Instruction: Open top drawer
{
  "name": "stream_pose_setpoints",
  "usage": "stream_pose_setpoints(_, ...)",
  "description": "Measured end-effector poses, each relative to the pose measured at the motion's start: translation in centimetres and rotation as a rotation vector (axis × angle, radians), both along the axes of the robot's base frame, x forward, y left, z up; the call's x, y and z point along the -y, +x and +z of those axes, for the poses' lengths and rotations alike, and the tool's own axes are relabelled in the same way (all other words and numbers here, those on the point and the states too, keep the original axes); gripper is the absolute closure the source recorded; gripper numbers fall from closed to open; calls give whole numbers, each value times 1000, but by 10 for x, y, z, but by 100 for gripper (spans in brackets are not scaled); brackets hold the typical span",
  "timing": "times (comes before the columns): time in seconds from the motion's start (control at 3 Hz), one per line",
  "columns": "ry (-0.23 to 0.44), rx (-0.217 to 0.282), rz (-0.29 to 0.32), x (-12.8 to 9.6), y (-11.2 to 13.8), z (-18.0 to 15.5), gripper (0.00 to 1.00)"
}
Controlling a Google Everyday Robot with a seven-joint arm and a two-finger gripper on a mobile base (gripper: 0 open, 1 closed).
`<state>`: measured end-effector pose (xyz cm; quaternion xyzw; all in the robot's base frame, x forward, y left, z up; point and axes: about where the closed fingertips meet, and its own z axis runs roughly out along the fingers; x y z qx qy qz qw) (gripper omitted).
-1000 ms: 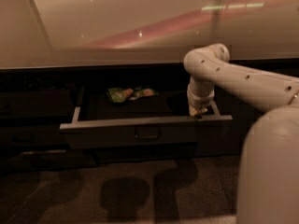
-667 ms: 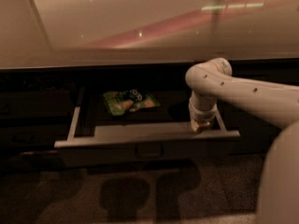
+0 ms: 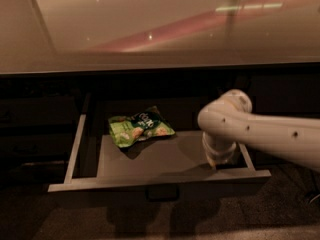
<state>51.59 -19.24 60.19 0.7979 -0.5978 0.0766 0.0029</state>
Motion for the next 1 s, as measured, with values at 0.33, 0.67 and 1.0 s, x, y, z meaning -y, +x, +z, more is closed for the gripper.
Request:
stream_pose_setpoints(0.33, -37, -28, 7, 8, -33, -15, 100)
stream_pose_setpoints(0.67, -37, -28, 7, 8, -33, -13, 81)
stream_pose_setpoints(1.0, -37, -28, 7, 8, -33, -13, 57)
